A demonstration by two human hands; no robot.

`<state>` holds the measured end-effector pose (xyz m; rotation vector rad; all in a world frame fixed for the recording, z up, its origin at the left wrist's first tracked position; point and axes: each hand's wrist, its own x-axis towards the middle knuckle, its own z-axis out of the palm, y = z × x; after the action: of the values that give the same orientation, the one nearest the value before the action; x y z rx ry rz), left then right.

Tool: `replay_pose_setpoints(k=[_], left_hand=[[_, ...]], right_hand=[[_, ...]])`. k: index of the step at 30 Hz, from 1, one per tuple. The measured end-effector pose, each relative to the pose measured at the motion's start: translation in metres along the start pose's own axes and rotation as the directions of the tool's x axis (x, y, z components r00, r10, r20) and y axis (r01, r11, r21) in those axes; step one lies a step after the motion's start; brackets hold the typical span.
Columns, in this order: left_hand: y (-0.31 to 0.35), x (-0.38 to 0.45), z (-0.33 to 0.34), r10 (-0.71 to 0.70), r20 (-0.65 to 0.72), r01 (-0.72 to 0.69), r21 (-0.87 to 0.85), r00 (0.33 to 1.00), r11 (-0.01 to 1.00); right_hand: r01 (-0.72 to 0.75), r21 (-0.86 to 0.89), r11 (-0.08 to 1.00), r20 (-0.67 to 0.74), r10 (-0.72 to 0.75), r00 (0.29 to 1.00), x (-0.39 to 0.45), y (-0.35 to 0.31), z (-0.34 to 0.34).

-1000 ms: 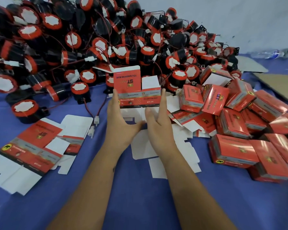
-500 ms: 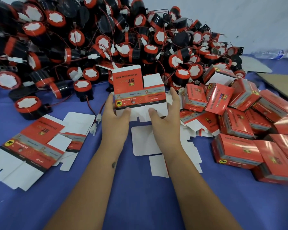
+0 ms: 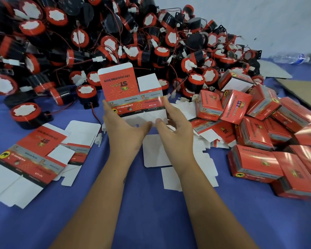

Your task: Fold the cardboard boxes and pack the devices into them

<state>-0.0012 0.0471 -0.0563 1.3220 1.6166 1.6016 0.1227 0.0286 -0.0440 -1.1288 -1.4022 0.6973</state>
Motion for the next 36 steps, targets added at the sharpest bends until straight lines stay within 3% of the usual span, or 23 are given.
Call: replay_pose_setpoints(k=[4,9,14,16,19,22,27,31,36], left_hand=[[-0.001,-0.002,-0.001,0.041,-0.082,-0.048,-0.090,0.996,0.995],[0.007,-0.004,0.000,-0.001,-0.123,-0.022,-0.183,0.992,0.983],[0.016,-0.007,-0.005,-0.024,-0.107,0.006,-0.169,0.994,0.986],[0.021,-0.009,-0.006,0.018,-0.032,-0.026,-0.263,0.999,0.964],[0.022,-0.020,-0.006,0.028,0.210,0.066,-0.429,0.977,0.901],[0.024,-0.024,-0.007,-0.098,0.367,0.308,-0.572,0.925,0.760],[0.027,-0.008,-0.017,-0.247,0.287,0.379,-0.720,0.925,0.582],[0.025,0.000,-0.025,-0.304,0.415,0.514,-0.712,0.858,0.478],[0.030,-0.007,-0.015,-0.326,0.430,0.524,-0.505,0.842,0.686]], right_hand=[[0.036,0.005,0.999,0.044,-0.036,0.998,-0.001,-0.003,0.001],[-0.029,0.048,0.998,0.072,0.026,0.997,-0.001,0.002,0.000],[-0.007,0.067,0.998,0.054,0.004,0.999,-0.003,0.002,0.000],[0.049,0.013,0.999,0.058,-0.049,0.997,-0.004,0.000,0.002],[0.141,-0.071,0.987,0.138,-0.131,0.982,-0.006,-0.004,0.004],[0.204,-0.148,0.968,0.204,-0.172,0.964,-0.007,-0.006,0.004],[0.295,-0.319,0.901,0.270,-0.212,0.939,-0.006,-0.009,0.004],[0.253,-0.209,0.945,0.123,-0.231,0.965,-0.003,-0.005,0.003],[0.174,-0.119,0.978,-0.049,-0.181,0.982,0.002,0.002,-0.001]])
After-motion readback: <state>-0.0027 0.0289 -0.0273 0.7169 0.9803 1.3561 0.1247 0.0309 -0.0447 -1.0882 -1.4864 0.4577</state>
